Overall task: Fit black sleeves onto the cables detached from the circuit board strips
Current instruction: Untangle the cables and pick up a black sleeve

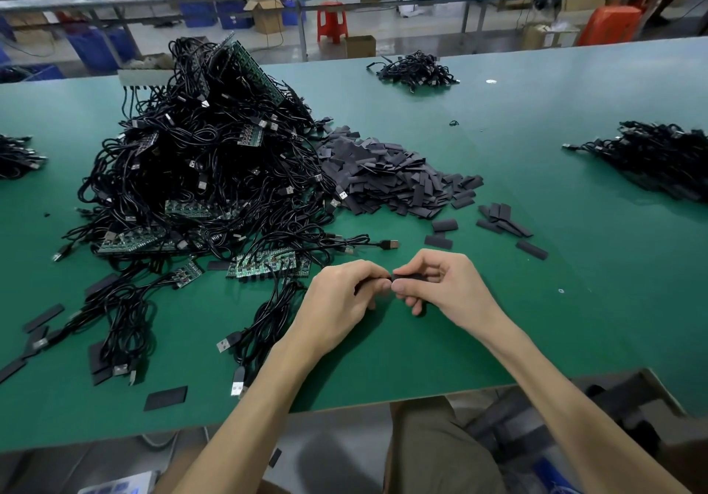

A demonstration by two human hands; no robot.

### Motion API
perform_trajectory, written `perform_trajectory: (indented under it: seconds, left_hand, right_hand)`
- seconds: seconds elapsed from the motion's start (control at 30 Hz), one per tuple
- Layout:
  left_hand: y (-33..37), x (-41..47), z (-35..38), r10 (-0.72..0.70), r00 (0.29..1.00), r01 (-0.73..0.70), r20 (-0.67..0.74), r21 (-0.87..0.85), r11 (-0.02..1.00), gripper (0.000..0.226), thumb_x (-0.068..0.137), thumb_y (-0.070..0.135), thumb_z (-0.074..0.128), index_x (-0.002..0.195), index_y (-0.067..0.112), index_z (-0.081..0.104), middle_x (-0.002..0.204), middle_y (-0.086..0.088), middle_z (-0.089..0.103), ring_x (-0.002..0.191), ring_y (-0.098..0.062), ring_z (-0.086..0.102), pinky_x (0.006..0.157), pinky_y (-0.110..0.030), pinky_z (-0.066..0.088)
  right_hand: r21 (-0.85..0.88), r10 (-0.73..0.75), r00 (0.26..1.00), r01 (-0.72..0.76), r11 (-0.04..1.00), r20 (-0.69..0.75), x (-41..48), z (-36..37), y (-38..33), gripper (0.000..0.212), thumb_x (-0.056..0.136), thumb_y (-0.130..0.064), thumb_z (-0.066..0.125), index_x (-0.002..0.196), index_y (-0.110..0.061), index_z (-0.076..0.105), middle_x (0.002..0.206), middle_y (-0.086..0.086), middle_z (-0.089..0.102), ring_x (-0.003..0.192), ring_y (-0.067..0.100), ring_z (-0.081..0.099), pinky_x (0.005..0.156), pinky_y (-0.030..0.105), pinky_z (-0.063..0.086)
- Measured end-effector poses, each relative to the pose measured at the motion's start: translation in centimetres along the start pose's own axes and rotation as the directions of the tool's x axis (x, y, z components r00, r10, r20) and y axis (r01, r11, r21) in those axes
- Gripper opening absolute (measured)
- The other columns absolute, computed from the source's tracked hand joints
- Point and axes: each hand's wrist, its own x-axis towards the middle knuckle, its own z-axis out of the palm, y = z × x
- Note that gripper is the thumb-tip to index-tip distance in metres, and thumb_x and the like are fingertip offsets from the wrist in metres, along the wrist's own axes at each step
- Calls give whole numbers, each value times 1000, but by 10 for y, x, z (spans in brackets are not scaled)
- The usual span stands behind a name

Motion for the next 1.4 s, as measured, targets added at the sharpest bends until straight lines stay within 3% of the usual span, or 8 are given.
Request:
perform_trajectory:
  seconds: [0.33,0.53,0.73,0.87,0.97,1.17,1.3,1.4]
  left_hand:
    - [11,-5,3,218,975,-187,-53,342,921,35,97,28,67,132,22,64,116,8,65,98,-15,62,87,-32,48]
    - [12,-9,-1,137,991,-124,-12,344,931,54,98,61,51,135,22,59,126,10,61,118,-11,52,105,-31,36]
    - [5,-11,-12,119,993,-99,-12,472,876,27,101,21,62,127,16,67,112,2,66,105,-22,60,93,-35,47]
    - [26,2,-22,-138,982,134,-126,-39,990,18,97,17,69,114,18,72,95,7,75,78,-11,69,75,-30,56]
    - [45,24,-28,-289,954,218,-86,-465,858,7,94,10,70,99,13,73,82,-3,77,58,-18,68,61,-37,59]
    - [69,72,6,-337,933,355,127,-479,803,24,94,20,70,89,-4,72,78,-16,74,62,-26,61,64,-36,52]
    - [77,89,20,-319,920,392,228,-511,764,35,100,28,65,108,-5,69,97,-10,78,68,-13,69,56,-20,51]
    - [76,90,17,-267,905,422,332,-609,672,34,103,29,60,126,6,67,124,-15,71,95,-10,68,96,-30,55]
  right_hand:
    - [133,33,989,-14,991,-143,-1,-6,-7,4,86,-12,80,86,-8,79,73,20,73,55,19,60,49,26,51]
    - [369,100,943,26,929,-318,-1,-13,-11,17,84,-12,79,93,3,75,73,14,71,57,15,58,50,22,49]
    - [440,108,944,43,897,-312,-1,-14,-13,30,81,-17,78,101,4,74,76,13,71,62,15,59,53,21,52]
    - [363,76,962,25,931,-262,0,-13,-10,45,81,-23,78,118,-2,66,85,15,74,68,18,64,62,25,56]
    - [168,63,980,-31,985,-190,0,-10,-7,35,87,-14,79,119,-9,67,85,12,76,69,18,67,64,27,55]
    - [-451,-30,997,-7,893,-73,2,8,-5,23,89,-20,79,86,-37,65,77,-20,72,73,-11,64,66,12,44]
    - [-487,-3,991,-62,871,-131,0,5,-3,10,92,-25,75,93,-20,66,83,-7,73,72,2,64,64,22,45]
    - [-529,-28,999,0,849,-45,-1,10,-5,18,93,-23,74,85,-29,59,69,-18,65,62,-2,58,56,12,40]
